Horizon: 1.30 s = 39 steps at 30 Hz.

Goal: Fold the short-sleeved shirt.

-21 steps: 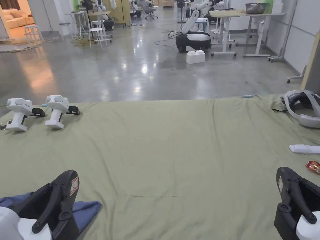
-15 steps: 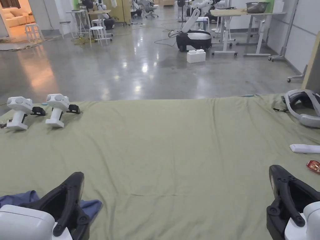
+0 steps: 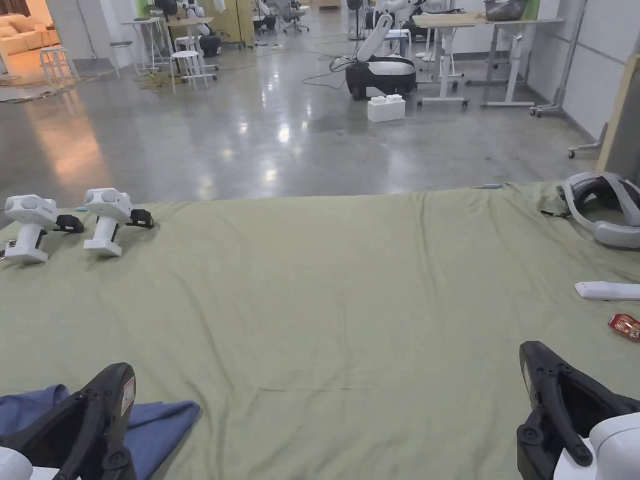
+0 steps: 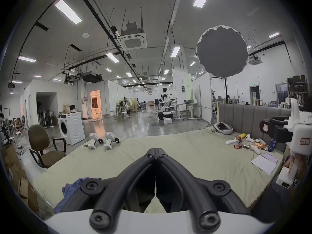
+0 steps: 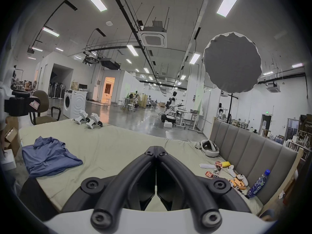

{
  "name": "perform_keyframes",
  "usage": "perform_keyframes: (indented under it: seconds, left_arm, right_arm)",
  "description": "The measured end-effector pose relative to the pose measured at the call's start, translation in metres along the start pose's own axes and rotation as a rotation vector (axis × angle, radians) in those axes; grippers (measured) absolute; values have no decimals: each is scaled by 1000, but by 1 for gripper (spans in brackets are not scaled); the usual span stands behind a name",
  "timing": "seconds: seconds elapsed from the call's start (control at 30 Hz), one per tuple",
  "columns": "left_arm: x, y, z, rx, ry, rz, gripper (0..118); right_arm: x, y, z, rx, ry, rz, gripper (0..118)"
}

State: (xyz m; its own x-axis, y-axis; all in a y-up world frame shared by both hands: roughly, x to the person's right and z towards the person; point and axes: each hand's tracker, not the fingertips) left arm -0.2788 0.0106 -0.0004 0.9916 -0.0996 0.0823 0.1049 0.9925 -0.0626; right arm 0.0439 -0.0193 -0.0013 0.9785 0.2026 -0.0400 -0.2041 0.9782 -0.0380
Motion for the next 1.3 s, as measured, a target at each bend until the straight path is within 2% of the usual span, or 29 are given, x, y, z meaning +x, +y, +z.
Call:
perform_keyframes:
  seconds: [0.13,0.33,0.37,0.4,0.47,0.57,0.6,0.67,0.83,1.0,1.03,1.13,1.2,1.23,1.3]
  left_arm:
    - [-5,-5,1,-23,-1,24,1]
    - [-32,-13,2,-73,-10,63,1]
    - [-41,-15,0,-91,3,77,8]
    - [-52,-17,-3,-134,33,81,28]
    - [-77,-24,-15,-226,47,74,85]
    - [-118,-50,-37,-335,50,86,86]
    - [-131,-60,-49,-397,65,96,92]
    - [-159,-90,-77,-521,98,151,118]
    - [-207,-167,-147,-682,140,296,118]
    - [-236,-226,-214,-855,196,259,118]
    - [-240,-235,-221,-870,189,263,116]
    - [-250,-262,-241,-930,196,250,96]
    - [-257,-277,-251,-1003,220,255,96]
    - [-258,-280,-249,-992,200,305,96]
    - [-256,-273,-249,-968,209,272,97]
  right_arm:
    - [-3,-2,-1,-2,-2,15,2]
    - [-2,-4,-2,-33,33,-41,2]
    - [-2,-6,-2,-46,41,-48,2]
    - [-2,-9,-3,-63,49,-56,2]
    - [-1,-14,-5,-95,63,-85,2]
    - [0,-21,-9,-139,95,-133,2]
    - [-1,-24,-11,-152,97,-143,2]
    - [-2,-27,-16,-187,110,-167,2]
    - [-9,-36,-30,-267,143,-215,2]
    - [-16,-49,-39,-368,116,-176,2]
    - [-16,-52,-41,-390,116,-174,2]
    - [-19,-60,-47,-444,102,-162,2]
    - [-19,-66,-53,-477,105,-161,2]
    - [-19,-68,-55,-486,107,-159,2]
    - [-19,-72,-57,-501,109,-155,2]
